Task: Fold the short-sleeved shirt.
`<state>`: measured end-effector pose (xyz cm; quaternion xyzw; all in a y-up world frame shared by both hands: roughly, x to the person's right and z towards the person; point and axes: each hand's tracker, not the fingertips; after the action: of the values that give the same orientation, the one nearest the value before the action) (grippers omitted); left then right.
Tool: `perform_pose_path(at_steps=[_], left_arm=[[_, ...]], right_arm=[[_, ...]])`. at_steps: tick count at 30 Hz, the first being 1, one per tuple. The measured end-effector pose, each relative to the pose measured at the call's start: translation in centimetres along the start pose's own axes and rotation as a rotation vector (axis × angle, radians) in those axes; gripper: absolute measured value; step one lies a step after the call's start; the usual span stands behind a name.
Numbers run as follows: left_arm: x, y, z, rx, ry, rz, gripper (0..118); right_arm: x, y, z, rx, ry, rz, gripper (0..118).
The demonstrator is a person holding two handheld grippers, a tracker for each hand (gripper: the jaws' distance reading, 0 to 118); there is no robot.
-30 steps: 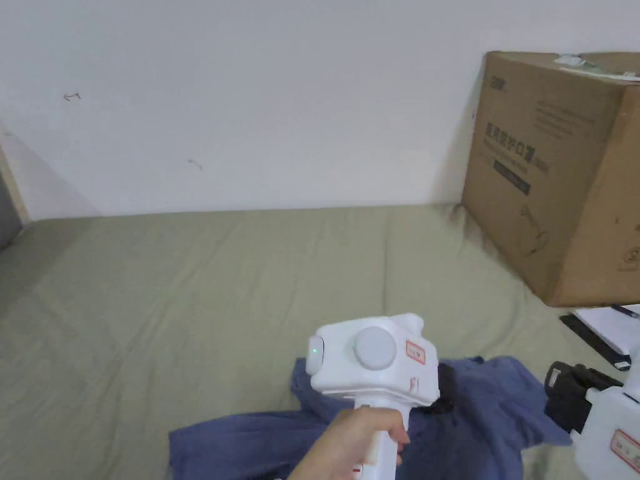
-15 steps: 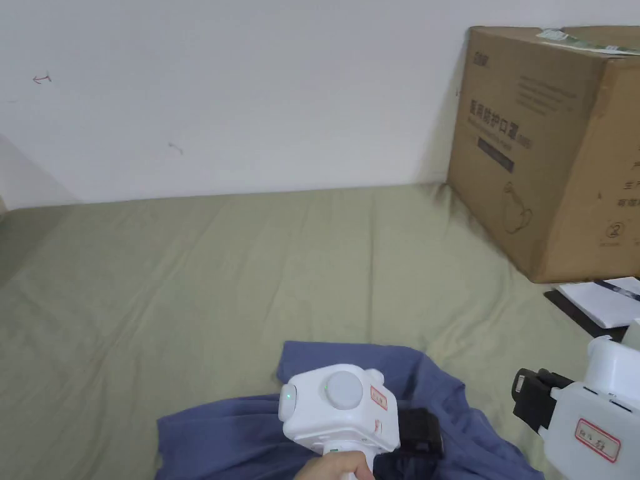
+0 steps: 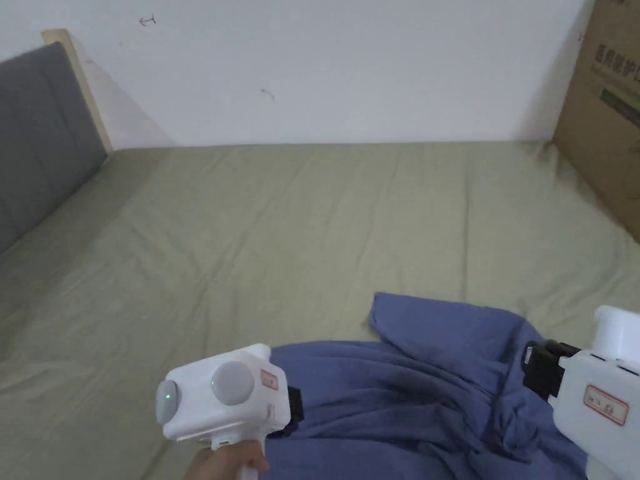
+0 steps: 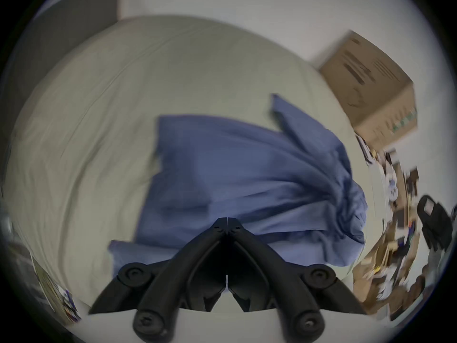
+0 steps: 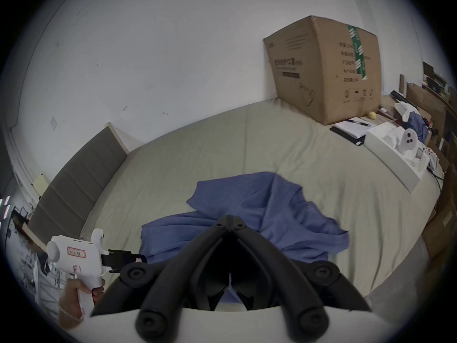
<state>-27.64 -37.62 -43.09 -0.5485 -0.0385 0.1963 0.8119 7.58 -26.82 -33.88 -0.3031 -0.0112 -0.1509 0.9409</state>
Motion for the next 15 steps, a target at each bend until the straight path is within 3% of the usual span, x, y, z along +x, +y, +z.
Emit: perform_pose_path(at_steps=[2, 3, 5, 6, 15], left_arm=[[-1.8, 0.9, -0.1, 0.026, 0.011, 0.043, 1], [-2.2, 1.5, -0.1, 0.036, 0.028, 0.046, 24], [-1.8, 3.3, -0.3, 0.045, 0.042, 0.036, 92], [-1.7, 4.5, -0.6, 0.044, 0.049, 0.026, 110], [1.3, 13.9, -4.3, 0.043, 0.118, -0.021, 110]], right_arm=[[-0.7, 0.0, -0.7, -0.010, -0.004, 0.019, 0], [-0.8, 0.0, -1.1, -0.014, -0.011, 0.027, 0], [-1.0, 0.0, -1.9, -0.027, -0.010, 0.028, 0], [-1.0, 0.0, -2.2, -0.037, -0.005, 0.024, 0], [0.1, -0.9, -4.7, -0.113, -0.044, 0.025, 0]])
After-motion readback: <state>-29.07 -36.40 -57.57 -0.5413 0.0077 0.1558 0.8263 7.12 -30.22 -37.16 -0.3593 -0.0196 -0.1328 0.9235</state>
